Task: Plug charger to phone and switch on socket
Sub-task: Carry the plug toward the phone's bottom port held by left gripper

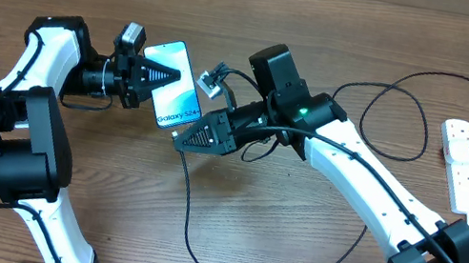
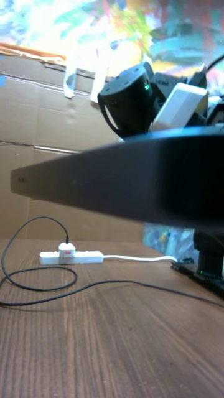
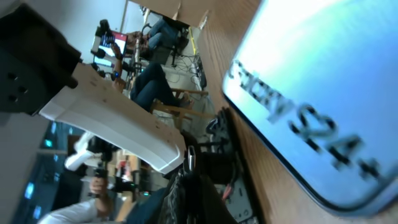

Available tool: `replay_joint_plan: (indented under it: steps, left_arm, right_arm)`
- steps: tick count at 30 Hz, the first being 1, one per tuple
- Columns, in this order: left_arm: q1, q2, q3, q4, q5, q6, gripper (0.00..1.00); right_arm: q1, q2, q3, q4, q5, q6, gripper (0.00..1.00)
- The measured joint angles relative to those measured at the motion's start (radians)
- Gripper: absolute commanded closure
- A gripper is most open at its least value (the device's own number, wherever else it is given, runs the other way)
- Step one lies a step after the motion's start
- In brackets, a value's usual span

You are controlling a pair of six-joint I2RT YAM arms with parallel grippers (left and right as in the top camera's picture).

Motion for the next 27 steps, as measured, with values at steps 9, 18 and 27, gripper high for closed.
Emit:
replay_joint_plan:
  steps: [9, 18, 27]
  left_arm:
    - [0.0, 0.0, 0.0, 0.0, 0.0, -0.057, 0.96]
    - [0.0, 0.0, 0.0, 0.0, 0.0, -0.079, 0.96]
    - [0.0, 0.0, 0.0, 0.0, 0.0, -0.079, 0.96]
  right_arm:
    - [0.0, 0.0, 0.0, 0.007, 0.007, 0.093, 0.96]
    - [0.0, 0.0, 0.0, 0.02, 0.056, 0.194, 0.96]
    - [0.0, 0.0, 0.0, 0.042, 0.096, 0.26, 0.96]
